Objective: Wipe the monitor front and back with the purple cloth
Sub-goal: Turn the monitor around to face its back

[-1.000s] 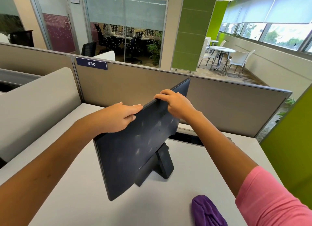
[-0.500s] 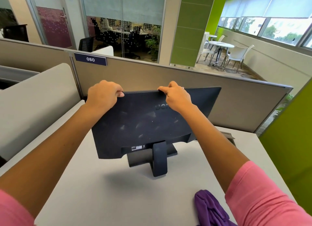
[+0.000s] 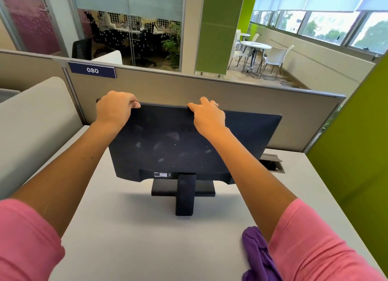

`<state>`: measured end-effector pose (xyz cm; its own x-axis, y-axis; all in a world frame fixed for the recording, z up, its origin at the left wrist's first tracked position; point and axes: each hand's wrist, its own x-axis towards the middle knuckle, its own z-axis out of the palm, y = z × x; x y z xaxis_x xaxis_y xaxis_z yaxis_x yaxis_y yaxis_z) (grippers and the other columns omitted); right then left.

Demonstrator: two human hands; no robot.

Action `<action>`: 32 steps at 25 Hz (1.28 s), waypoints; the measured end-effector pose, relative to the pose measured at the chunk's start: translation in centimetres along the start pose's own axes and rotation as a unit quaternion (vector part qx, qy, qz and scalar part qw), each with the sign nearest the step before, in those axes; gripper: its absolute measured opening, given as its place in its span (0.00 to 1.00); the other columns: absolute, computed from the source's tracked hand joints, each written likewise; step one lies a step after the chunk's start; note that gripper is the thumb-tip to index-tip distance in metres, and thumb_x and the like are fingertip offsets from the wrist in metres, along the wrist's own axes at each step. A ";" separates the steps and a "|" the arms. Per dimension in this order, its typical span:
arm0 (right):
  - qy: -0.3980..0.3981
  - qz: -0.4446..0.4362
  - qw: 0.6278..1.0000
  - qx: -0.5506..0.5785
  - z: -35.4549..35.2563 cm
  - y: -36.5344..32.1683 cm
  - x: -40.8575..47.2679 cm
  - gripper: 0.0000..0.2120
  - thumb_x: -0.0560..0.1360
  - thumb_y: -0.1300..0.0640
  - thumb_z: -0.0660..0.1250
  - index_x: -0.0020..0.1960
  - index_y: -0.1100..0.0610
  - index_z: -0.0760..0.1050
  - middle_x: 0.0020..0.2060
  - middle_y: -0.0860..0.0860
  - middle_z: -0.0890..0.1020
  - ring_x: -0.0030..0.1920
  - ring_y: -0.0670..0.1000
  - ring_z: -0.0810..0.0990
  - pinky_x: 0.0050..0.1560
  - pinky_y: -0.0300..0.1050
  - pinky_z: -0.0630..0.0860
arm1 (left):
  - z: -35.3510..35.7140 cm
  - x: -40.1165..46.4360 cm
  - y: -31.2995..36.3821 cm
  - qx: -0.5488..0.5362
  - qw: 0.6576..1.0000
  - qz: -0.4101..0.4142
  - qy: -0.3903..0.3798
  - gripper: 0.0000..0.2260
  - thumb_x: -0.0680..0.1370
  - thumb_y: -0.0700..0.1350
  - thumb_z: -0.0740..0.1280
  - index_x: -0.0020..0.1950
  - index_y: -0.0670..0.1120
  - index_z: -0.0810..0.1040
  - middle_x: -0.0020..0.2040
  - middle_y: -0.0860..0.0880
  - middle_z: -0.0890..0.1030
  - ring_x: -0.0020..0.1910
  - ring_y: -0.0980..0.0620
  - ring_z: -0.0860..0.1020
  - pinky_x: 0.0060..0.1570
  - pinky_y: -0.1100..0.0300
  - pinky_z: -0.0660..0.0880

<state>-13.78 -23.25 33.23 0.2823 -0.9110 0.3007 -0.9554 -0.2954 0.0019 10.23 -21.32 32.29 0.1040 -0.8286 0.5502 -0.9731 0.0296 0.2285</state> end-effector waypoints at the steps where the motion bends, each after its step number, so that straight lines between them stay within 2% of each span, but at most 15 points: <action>1: 0.002 -0.001 1.000 -0.002 0.0 0.0 -0.1 0.20 0.75 0.67 0.60 0.65 0.53 0.70 0.56 0.56 0.71 0.61 0.61 0.68 0.38 0.48 0.66 | 0.0 0.1 -0.2 -0.007 1.000 0.002 0.002 0.12 0.80 0.48 0.62 0.53 0.44 0.83 0.48 0.40 0.83 0.46 0.38 0.78 0.41 0.52 0.73; 7: 0.025 -0.016 0.999 0.030 0.6 1.1 -1.3 0.21 0.76 0.69 0.59 0.67 0.57 0.67 0.58 0.56 0.72 0.58 0.58 0.72 0.38 0.46 0.68 | 0.1 0.1 0.0 -0.004 1.000 0.021 -0.007 0.12 0.81 0.46 0.61 0.55 0.41 0.81 0.49 0.38 0.83 0.47 0.35 0.79 0.45 0.48 0.76; 10: 0.050 -0.030 0.995 0.086 1.1 2.1 -2.5 0.22 0.77 0.68 0.57 0.70 0.58 0.65 0.63 0.55 0.71 0.61 0.56 0.71 0.44 0.47 0.75 | 0.2 -0.9 0.3 -0.003 1.000 0.021 -0.002 0.14 0.82 0.45 0.59 0.60 0.39 0.79 0.55 0.36 0.81 0.52 0.34 0.78 0.49 0.43 0.76; 12: 0.118 -0.050 0.984 0.122 1.9 3.0 -4.2 0.21 0.77 0.68 0.58 0.69 0.59 0.68 0.65 0.56 0.71 0.63 0.56 0.70 0.51 0.48 0.77 | 0.9 -2.7 1.1 -0.028 0.998 0.031 0.042 0.15 0.82 0.43 0.59 0.65 0.40 0.75 0.65 0.39 0.76 0.63 0.37 0.75 0.60 0.41 0.73; 14: 0.214 -0.057 0.963 0.151 3.5 4.4 -6.9 0.18 0.76 0.68 0.60 0.65 0.61 0.73 0.61 0.58 0.75 0.62 0.57 0.73 0.55 0.47 0.76 | 2.4 -6.1 2.8 -0.088 0.990 0.061 0.091 0.16 0.81 0.41 0.60 0.69 0.41 0.73 0.69 0.42 0.72 0.68 0.41 0.71 0.67 0.43 0.68; 17: 0.311 -0.007 0.932 0.186 7.6 7.2 -12.3 0.13 0.75 0.65 0.62 0.58 0.61 0.78 0.55 0.58 0.79 0.57 0.56 0.76 0.56 0.43 0.75 | 6.2 -13.4 5.7 -0.154 0.978 0.111 0.082 0.15 0.79 0.38 0.61 0.66 0.40 0.75 0.67 0.43 0.74 0.67 0.43 0.72 0.67 0.46 0.68; 19: 0.306 0.053 0.929 0.200 11.2 9.1 -16.5 0.12 0.75 0.64 0.62 0.57 0.61 0.77 0.54 0.58 0.79 0.56 0.55 0.76 0.57 0.42 0.73 | 9.5 -18.8 7.2 -0.181 0.974 0.129 0.033 0.15 0.79 0.37 0.59 0.64 0.40 0.77 0.65 0.43 0.76 0.65 0.44 0.74 0.64 0.48 0.72; 21: 0.253 0.120 0.941 0.190 14.9 10.8 -21.0 0.13 0.73 0.65 0.66 0.57 0.61 0.77 0.55 0.59 0.79 0.56 0.57 0.77 0.56 0.46 0.76 | 12.8 -24.6 8.2 -0.187 0.973 0.122 -0.054 0.16 0.78 0.40 0.58 0.62 0.40 0.78 0.64 0.44 0.77 0.62 0.43 0.77 0.59 0.49 0.76; 22: 0.206 0.154 0.950 0.176 16.8 11.7 -23.3 0.15 0.72 0.66 0.67 0.58 0.60 0.76 0.56 0.59 0.79 0.56 0.59 0.77 0.54 0.51 0.77 | 14.4 -27.5 8.6 -0.185 0.970 0.101 -0.124 0.16 0.78 0.40 0.59 0.63 0.40 0.78 0.65 0.43 0.76 0.62 0.42 0.77 0.59 0.49 0.75; 24: 0.068 0.225 0.962 0.141 19.8 13.5 -27.7 0.19 0.73 0.61 0.67 0.63 0.57 0.73 0.61 0.58 0.75 0.60 0.62 0.74 0.52 0.58 0.77 | 17.1 -32.5 8.5 -0.162 0.945 0.037 -0.281 0.17 0.79 0.41 0.61 0.69 0.42 0.72 0.72 0.44 0.68 0.69 0.42 0.70 0.66 0.50 0.68; 25: -0.021 0.261 0.958 0.119 20.9 14.3 -29.7 0.22 0.74 0.56 0.66 0.68 0.54 0.69 0.65 0.56 0.71 0.64 0.62 0.70 0.54 0.61 0.75 | 18.0 -34.4 8.2 -0.133 0.929 0.020 -0.345 0.18 0.81 0.43 0.58 0.71 0.43 0.69 0.74 0.44 0.64 0.72 0.42 0.66 0.69 0.50 0.64; 27: -0.205 0.318 0.922 0.077 22.8 15.6 -33.0 0.30 0.76 0.41 0.61 0.74 0.45 0.55 0.74 0.54 0.58 0.72 0.63 0.57 0.61 0.68 0.67 | 19.0 -36.4 7.6 -0.079 0.912 0.043 -0.399 0.23 0.82 0.49 0.46 0.69 0.42 0.72 0.72 0.41 0.67 0.70 0.38 0.68 0.65 0.44 0.68; 29: -0.319 0.335 0.884 0.070 24.1 15.9 -35.3 0.36 0.73 0.30 0.55 0.75 0.37 0.43 0.76 0.49 0.47 0.74 0.66 0.47 0.62 0.74 0.58 | 19.3 -36.7 7.3 -0.012 0.897 0.063 -0.438 0.32 0.82 0.52 0.37 0.64 0.40 0.77 0.67 0.38 0.74 0.62 0.34 0.75 0.54 0.40 0.75; 31: -0.352 0.318 0.878 0.054 25.1 15.4 -36.5 0.36 0.72 0.29 0.53 0.74 0.36 0.41 0.77 0.47 0.45 0.74 0.66 0.47 0.62 0.74 0.58 | 19.5 -36.9 7.6 0.026 0.894 0.069 -0.443 0.34 0.82 0.51 0.35 0.63 0.40 0.78 0.65 0.38 0.75 0.60 0.33 0.76 0.51 0.39 0.76; 32: -0.344 0.301 0.889 0.031 25.3 15.1 -36.7 0.33 0.75 0.32 0.53 0.75 0.37 0.43 0.76 0.49 0.49 0.73 0.66 0.52 0.62 0.71 0.62 | 19.6 -37.0 7.8 0.035 0.890 0.073 -0.448 0.34 0.82 0.51 0.35 0.64 0.40 0.77 0.65 0.37 0.75 0.61 0.33 0.76 0.51 0.39 0.76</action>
<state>-36.40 -1.58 -1.86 -0.2713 -0.8637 -0.4247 -0.9507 0.3093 -0.0217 -5.24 -1.39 -2.03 -0.2000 -0.9332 -0.2985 -0.9764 0.1644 0.1401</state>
